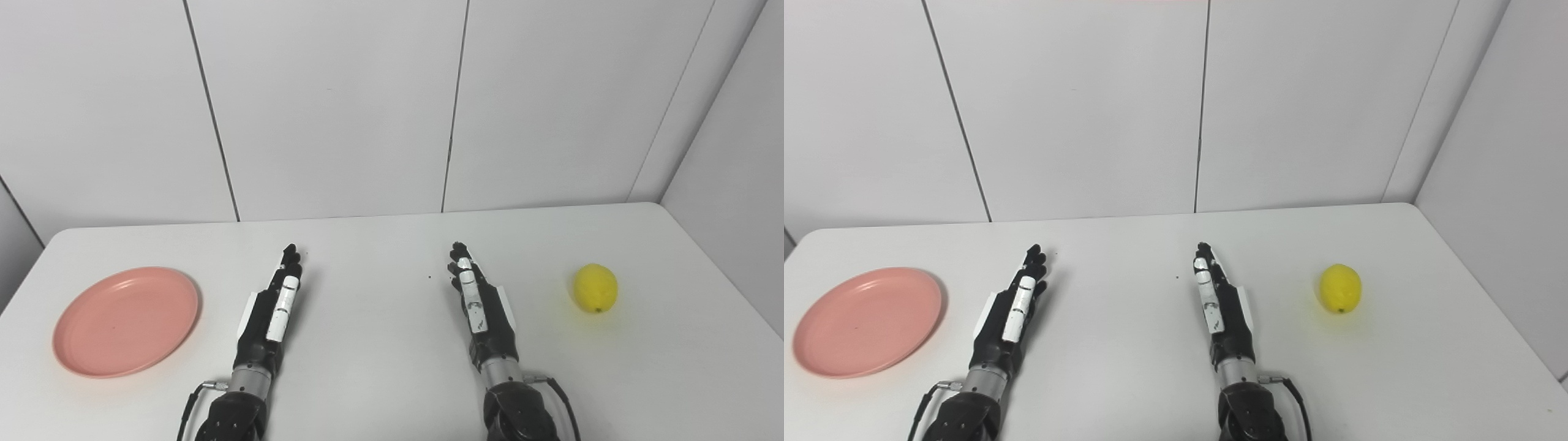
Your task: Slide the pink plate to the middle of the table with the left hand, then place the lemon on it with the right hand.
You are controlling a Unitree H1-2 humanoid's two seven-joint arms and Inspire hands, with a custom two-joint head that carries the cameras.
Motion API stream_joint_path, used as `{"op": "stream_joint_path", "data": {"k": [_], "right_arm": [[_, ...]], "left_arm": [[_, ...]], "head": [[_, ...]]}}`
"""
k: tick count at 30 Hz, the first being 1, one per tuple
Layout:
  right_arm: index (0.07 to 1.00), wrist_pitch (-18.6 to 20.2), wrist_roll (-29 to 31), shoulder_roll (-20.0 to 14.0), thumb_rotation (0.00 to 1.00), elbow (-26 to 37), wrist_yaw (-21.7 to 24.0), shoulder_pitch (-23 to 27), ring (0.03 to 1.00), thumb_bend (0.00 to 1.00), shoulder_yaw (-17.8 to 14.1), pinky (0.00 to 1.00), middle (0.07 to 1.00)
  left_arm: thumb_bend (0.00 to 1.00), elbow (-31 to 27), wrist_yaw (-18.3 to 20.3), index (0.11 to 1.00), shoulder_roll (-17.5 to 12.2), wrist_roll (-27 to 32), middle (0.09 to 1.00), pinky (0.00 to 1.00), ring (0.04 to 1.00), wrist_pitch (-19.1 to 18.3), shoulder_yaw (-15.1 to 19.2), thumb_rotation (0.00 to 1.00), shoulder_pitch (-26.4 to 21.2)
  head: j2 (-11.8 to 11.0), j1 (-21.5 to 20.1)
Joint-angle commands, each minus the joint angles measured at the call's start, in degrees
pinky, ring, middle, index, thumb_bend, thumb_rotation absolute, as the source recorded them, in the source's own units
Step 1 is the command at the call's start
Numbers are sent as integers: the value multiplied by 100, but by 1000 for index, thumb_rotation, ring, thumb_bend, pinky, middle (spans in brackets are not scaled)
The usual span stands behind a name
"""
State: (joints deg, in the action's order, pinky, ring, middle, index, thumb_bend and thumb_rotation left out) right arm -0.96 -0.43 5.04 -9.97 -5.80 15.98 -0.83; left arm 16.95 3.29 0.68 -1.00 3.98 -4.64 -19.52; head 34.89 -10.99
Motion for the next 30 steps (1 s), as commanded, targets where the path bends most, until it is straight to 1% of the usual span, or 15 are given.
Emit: {"op": "stream_joint_path", "data": {"k": [1,4,8,9,12,13,19,23,26,30], "right_arm": [[930,-215,-27,36,1000,149,-16,157,940,692,15,968,941],[932,-165,-47,37,1000,176,-24,149,945,704,23,978,944],[949,-130,-82,-4,1000,207,27,140,958,704,76,994,959],[950,-137,-83,-4,1000,204,22,141,959,704,78,996,960],[950,-146,-61,18,1000,199,3,140,957,707,61,988,957],[948,-136,-72,19,1000,204,0,138,956,708,66,988,956],[943,-160,-49,37,1000,192,-6,135,952,704,54,988,952],[945,-184,-50,19,1000,166,17,141,952,700,63,984,953],[944,-173,-45,27,1000,165,9,143,953,700,57,987,953],[943,-191,-65,23,1000,165,1,137,952,699,62,988,951]], "left_arm": [[564,23,81,1000,17,67,1000,1000,1000,69,3,1000,-14],[561,33,117,1000,29,138,1000,1000,1000,102,22,1000,-14],[561,12,2,998,51,68,1000,1000,999,66,32,1000,-2],[564,21,26,997,49,96,1000,1000,999,86,32,1000,-3],[560,33,104,1000,40,166,1000,1000,1000,122,29,1000,-6],[559,16,36,1000,47,103,1000,1000,1000,85,30,1000,-3],[552,4,94,1000,46,185,1000,1000,1000,48,48,1000,0],[550,-30,37,997,70,147,1000,1000,997,-8,70,1000,7],[544,-15,121,1000,42,166,1000,1000,1000,40,49,1000,3],[545,-20,74,1000,39,99,1000,1000,1000,2,43,1000,7]], "head": [[-4,9],[-4,6],[-1,13],[-4,11],[-1,9],[0,9],[-2,13],[-3,13],[-9,13],[-33,29]]}}
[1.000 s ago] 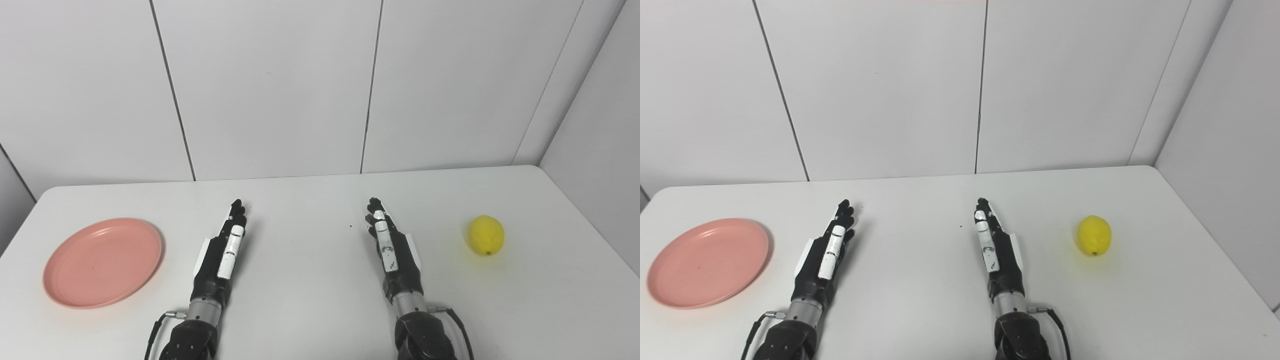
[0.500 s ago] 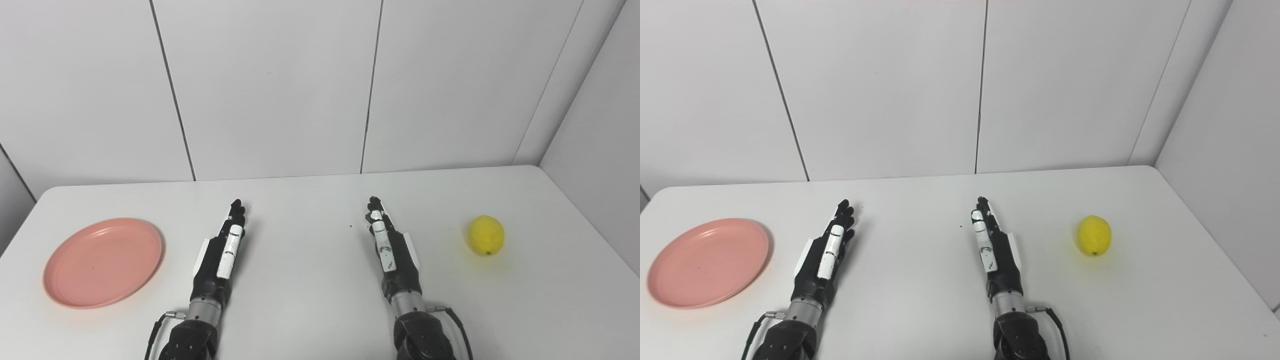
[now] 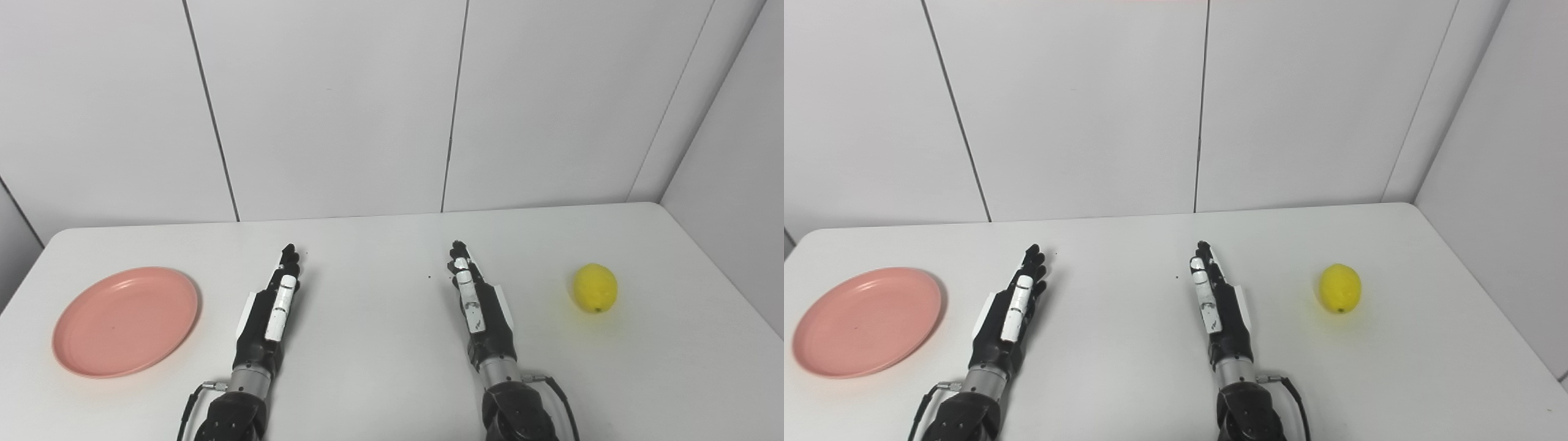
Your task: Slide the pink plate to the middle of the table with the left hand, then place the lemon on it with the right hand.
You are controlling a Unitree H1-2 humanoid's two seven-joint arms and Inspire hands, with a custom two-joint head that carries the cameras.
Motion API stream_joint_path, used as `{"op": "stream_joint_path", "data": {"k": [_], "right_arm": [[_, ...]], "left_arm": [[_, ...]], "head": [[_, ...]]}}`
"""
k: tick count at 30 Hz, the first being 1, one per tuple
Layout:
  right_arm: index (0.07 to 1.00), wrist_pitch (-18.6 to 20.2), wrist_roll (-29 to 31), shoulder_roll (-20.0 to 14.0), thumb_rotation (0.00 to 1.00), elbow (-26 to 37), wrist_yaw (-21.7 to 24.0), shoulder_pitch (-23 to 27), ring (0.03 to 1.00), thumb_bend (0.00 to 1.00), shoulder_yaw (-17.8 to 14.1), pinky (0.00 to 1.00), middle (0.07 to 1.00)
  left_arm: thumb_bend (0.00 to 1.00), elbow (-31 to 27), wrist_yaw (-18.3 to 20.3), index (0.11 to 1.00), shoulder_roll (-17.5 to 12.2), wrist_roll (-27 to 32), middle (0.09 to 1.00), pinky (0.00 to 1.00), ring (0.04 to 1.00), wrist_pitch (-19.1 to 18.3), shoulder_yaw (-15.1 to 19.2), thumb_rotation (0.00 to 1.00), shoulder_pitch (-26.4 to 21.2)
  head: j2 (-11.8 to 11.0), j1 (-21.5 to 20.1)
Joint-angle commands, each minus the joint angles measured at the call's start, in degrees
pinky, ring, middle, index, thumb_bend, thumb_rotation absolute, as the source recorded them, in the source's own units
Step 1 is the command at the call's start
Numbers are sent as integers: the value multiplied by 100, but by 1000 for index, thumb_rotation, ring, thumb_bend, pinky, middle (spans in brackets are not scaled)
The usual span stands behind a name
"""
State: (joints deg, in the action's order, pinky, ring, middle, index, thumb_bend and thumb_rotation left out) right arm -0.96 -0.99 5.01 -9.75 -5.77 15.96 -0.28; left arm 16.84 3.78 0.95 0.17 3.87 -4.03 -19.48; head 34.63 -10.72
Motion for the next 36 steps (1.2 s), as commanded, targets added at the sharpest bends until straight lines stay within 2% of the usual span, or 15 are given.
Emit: {"op": "stream_joint_path", "data": {"k": [1,6,8,9,13,14,15,17,22,36], "right_arm": [[943,-199,-13,24,1000,142,-4,134,951,698,7,986,950],[937,-276,117,25,1000,153,22,86,948,696,-60,981,946],[939,-338,160,-33,1000,172,75,40,942,685,-76,959,947],[941,-358,190,-71,1000,183,97,11,940,683,-100,949,948],[934,-404,348,-261,1000,223,231,-109,936,671,-181,931,943],[933,-441,370,-305,1000,213,270,-130,936,665,-190,929,943],[932,-522,396,-382,1000,161,345,-142,936,662,-194,929,943],[944,-625,452,-509,1000,61,488,-152,946,656,-190,939,954],[979,-584,585,-635,1000,31,637,-204,978,670,-198,996,986],[991,-772,723,-743,1000,-155,756,-214,982,626,-286,1000,986]], "left_arm": [[550,-8,17,1000,13,-28,1000,1000,1000,17,-20,1000,5],[553,37,16,1000,58,-43,1000,1000,1000,64,-62,1000,13],[558,47,-29,1000,96,-143,1000,999,999,22,-129,1000,22],[559,64,-60,1000,122,-218,1000,1000,1000,13,-179,1000,24],[564,151,-130,1000,225,-409,1000,1000,1000,1,-318,1000,24],[561,184,-136,1000,247,-420,1000,1000,1000,13,-334,1000,20],[560,249,-150,1000,297,-402,1000,1000,1000,50,-332,1000,12],[540,383,-200,1000,374,-397,1000,1000,1000,156,-332,1000,-10],[527,707,-347,1000,483,-512,1000,1000,1000,409,-364,1000,-76],[534,1405,-450,1000,606,-598,1000,1000,1000,1109,-340,1000,-243]], "head": [[-18,23],[-136,450],[-241,832],[-333,1171],[-535,1709],[-535,1709],[-638,1902],[-702,2017],[-923,2362],[-1243,2681]]}}
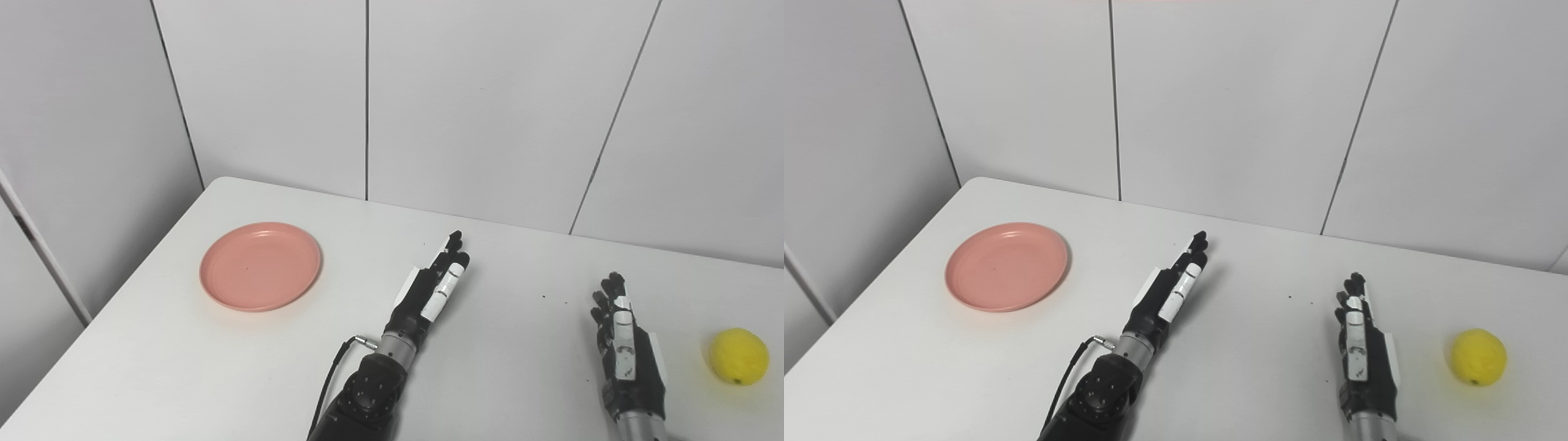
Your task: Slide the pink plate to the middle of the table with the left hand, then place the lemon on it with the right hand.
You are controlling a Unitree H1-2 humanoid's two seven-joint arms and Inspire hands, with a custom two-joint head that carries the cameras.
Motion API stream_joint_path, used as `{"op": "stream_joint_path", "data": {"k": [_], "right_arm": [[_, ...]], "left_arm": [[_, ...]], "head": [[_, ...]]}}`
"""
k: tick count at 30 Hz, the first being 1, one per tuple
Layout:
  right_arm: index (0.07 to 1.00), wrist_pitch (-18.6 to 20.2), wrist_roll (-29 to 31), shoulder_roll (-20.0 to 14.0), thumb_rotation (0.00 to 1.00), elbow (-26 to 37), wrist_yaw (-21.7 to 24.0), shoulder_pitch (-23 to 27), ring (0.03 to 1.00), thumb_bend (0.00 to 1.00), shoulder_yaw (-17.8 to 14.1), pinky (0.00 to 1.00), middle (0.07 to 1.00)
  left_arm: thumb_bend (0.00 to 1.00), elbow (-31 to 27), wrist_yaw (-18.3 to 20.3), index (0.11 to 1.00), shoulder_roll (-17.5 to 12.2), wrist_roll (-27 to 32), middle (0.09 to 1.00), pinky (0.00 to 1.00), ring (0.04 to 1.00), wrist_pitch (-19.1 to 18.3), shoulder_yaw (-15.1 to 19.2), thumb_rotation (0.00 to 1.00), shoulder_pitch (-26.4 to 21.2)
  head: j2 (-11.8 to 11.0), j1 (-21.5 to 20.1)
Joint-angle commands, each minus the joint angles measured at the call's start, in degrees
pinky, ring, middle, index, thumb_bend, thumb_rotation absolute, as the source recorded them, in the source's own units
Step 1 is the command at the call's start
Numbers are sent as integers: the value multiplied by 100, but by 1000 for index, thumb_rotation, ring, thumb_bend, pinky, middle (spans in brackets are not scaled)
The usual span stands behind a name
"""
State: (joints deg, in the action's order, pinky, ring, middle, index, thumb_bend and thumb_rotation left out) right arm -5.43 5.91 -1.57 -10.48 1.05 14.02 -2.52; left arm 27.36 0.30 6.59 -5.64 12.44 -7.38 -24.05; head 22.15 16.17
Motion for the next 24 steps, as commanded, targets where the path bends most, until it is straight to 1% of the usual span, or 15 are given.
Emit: {"op": "stream_joint_path", "data": {"k": [1,9,17,20,24], "right_arm": [[992,-349,38,-100,1000,-101,89,-19,981,629,-64,1000,987],[1000,-412,128,-148,1000,-191,176,19,989,636,-82,1000,995],[993,-407,113,-141,1000,-189,141,27,979,625,-73,1000,989],[994,-400,96,-128,1000,-156,131,14,980,629,-61,1000,989],[996,-408,64,-123,1000,-147,116,1,984,627,-51,1000,991]], "left_arm": [[532,412,-121,1000,55,-21,1000,1000,1000,315,3,1000,198],[528,710,-241,1000,83,-116,1000,1000,1000,532,4,1000,98],[538,785,-223,1000,87,-46,1000,1000,1000,595,39,1000,72],[540,661,-225,1000,93,-22,1000,1000,1000,482,68,1000,103],[541,339,-263,1000,122,5,1000,1000,1000,216,156,1000,165]], "head": [[-14,15],[-82,40],[-135,39],[-153,44],[-153,44]]}}
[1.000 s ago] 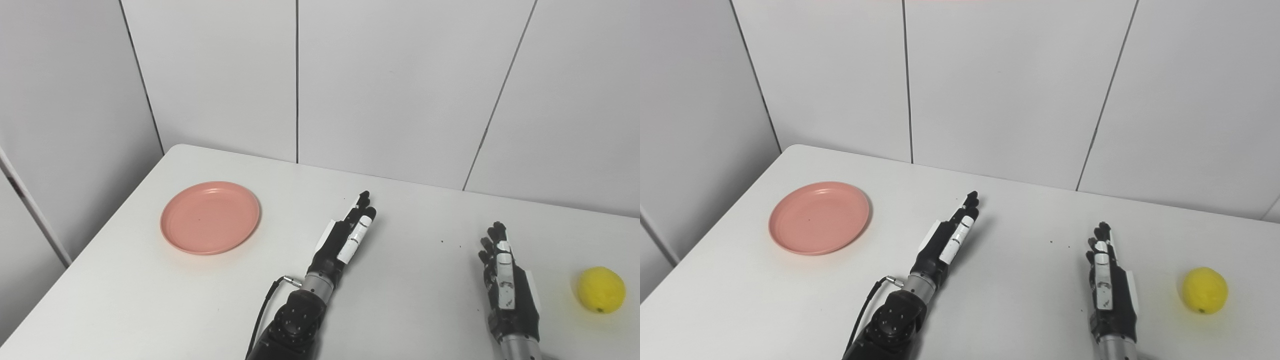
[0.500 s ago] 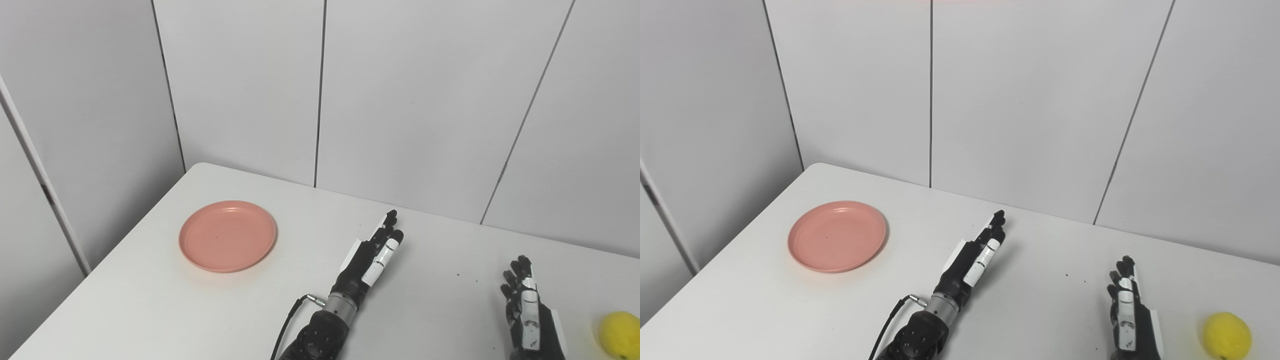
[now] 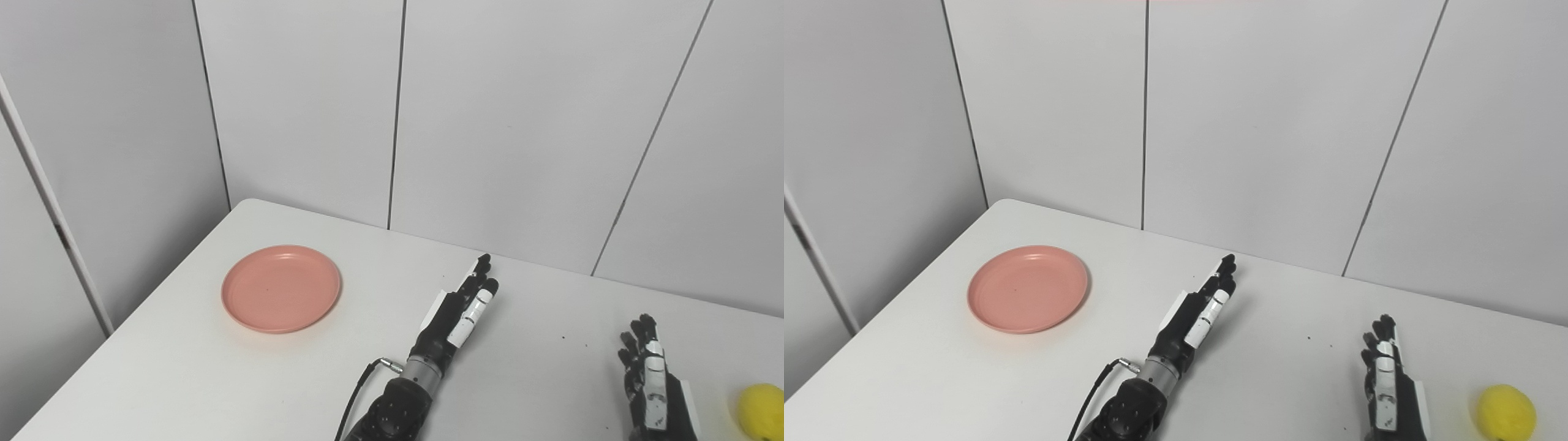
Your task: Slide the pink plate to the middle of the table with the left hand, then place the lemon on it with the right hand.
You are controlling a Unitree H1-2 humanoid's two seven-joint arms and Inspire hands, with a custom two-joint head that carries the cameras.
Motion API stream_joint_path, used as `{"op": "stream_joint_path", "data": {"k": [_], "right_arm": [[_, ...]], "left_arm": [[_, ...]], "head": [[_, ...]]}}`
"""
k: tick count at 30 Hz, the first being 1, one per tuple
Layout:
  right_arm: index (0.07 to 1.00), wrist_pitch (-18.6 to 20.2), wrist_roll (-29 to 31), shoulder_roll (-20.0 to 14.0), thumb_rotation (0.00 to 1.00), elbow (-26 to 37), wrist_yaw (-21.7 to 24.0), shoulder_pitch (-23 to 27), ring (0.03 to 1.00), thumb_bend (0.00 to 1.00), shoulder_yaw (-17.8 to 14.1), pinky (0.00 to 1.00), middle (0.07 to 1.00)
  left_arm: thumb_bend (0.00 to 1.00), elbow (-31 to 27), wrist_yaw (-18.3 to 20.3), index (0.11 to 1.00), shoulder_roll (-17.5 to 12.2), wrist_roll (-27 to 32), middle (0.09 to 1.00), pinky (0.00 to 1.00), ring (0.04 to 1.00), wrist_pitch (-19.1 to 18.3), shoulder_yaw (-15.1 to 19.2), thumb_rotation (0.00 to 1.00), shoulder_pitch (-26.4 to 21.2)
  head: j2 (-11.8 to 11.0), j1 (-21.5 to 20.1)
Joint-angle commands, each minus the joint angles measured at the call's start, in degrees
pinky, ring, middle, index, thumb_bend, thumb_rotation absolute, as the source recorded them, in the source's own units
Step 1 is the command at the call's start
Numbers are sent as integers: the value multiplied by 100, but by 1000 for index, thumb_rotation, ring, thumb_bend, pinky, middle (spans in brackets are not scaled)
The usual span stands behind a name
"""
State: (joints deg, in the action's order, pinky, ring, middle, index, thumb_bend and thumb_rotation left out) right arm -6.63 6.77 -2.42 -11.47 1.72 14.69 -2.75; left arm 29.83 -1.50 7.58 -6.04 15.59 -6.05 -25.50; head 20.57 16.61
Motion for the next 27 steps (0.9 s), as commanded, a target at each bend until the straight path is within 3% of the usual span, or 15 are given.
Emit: {"op": "stream_joint_path", "data": {"k": [1,7,11,15,20,27], "right_arm": [[997,-289,-25,-39,1000,-48,51,-68,984,626,-26,1000,992],[991,-200,9,9,1000,15,36,-99,981,616,-44,1000,987],[997,-225,25,-1,1000,1,66,-103,989,610,-42,1000,991],[995,-200,24,22,1000,54,47,-124,987,602,-37,1000,989],[994,-100,31,63,1000,157,10,-154,987,578,-41,1000,988],[992,-153,12,58,1000,148,25,-158,981,579,-41,1000,984]], "left_arm": [[541,38,-86,1000,35,56,1000,1000,1000,-146,47,1000,321],[510,-312,-239,994,22,45,992,1000,990,-152,192,1000,303],[512,-526,-651,938,26,-222,936,936,924,-263,280,1000,286],[541,-716,-515,933,-63,-79,937,950,927,-339,319,1000,249],[534,-768,-372,941,-193,183,944,966,941,-27,378,1000,131],[546,-1126,-491,921,-386,230,925,929,920,-126,549,1000,40]], "head": [[5,0],[-53,68],[-76,110],[-88,119],[-97,115],[-117,162]]}}
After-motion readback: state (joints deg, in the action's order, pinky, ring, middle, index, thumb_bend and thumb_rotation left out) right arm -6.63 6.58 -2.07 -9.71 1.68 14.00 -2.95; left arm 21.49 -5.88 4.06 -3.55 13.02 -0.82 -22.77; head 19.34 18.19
